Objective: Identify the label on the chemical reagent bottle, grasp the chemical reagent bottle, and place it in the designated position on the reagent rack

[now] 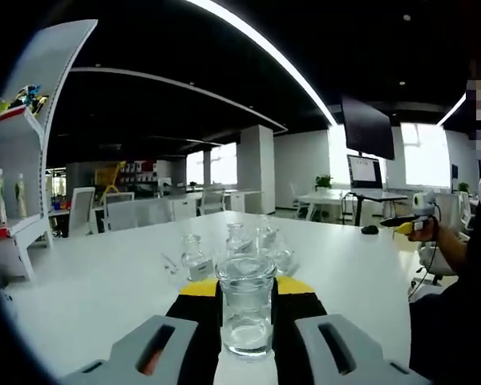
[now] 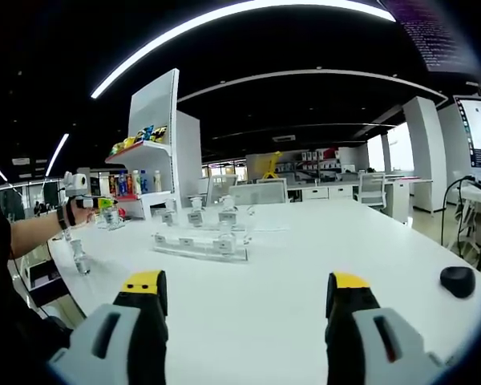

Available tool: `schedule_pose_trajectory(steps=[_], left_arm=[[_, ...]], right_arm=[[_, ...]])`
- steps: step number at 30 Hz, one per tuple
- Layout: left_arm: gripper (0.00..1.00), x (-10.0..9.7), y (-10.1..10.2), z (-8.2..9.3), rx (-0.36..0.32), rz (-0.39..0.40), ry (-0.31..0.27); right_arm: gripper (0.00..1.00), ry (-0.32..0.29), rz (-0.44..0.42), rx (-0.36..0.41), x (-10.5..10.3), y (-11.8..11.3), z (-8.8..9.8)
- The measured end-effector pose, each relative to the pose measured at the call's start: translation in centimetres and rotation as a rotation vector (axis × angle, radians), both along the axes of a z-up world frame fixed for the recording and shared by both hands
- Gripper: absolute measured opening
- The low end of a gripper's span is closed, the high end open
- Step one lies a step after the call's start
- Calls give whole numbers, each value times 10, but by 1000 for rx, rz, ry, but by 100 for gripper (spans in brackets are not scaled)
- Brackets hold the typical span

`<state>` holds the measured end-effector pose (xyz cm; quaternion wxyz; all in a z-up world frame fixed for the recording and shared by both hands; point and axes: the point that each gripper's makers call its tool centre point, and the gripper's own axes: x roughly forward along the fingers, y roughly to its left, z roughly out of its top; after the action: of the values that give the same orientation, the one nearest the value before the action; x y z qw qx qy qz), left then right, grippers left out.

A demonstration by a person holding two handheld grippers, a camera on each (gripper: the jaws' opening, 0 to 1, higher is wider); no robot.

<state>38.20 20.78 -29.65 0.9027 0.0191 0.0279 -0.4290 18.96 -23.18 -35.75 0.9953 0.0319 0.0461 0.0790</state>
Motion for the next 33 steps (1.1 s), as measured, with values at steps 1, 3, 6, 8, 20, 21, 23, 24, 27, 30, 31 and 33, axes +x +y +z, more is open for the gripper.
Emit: schedule_pose_trajectory(steps=[1, 3, 6, 8, 20, 21, 23, 24, 27, 30, 31, 33], left_arm=[[23, 0, 0, 1, 1, 0, -2], [23, 0, -1, 3, 4, -1, -5], [23, 2, -3, 7, 12, -3, -13], [23, 2, -5, 10, 15, -9, -15], [23, 7, -27, 25, 2, -46, -24], [23, 8, -28, 26, 3, -44, -26], [23, 9, -29, 27, 3, -42, -31], [23, 10, -30, 28, 5, -43, -37], [23, 14, -32, 29, -3, -42, -33], [23, 16, -36, 29, 9, -41, -35], [23, 16, -38, 30, 12, -43, -36], [23, 17, -41, 32, 12, -47, -39]], right_arm=[[78, 1, 0, 0, 0, 0, 0], [78, 4, 2, 0, 1, 1, -1], [78, 4, 4, -4, 2, 4, 0], [78, 4, 6, -4, 2, 5, 0], [78, 13, 6, -12, 2, 6, -3], [78, 14, 4, -11, 2, 6, -3], [78, 14, 2, -9, 2, 5, -3], [78, 13, 2, -9, 2, 5, -3], [78, 15, 2, -9, 1, 4, -4], [78, 16, 2, -7, 1, 4, -5], [77, 16, 1, -6, 1, 3, -5], [77, 18, 0, -6, 1, 3, -6]])
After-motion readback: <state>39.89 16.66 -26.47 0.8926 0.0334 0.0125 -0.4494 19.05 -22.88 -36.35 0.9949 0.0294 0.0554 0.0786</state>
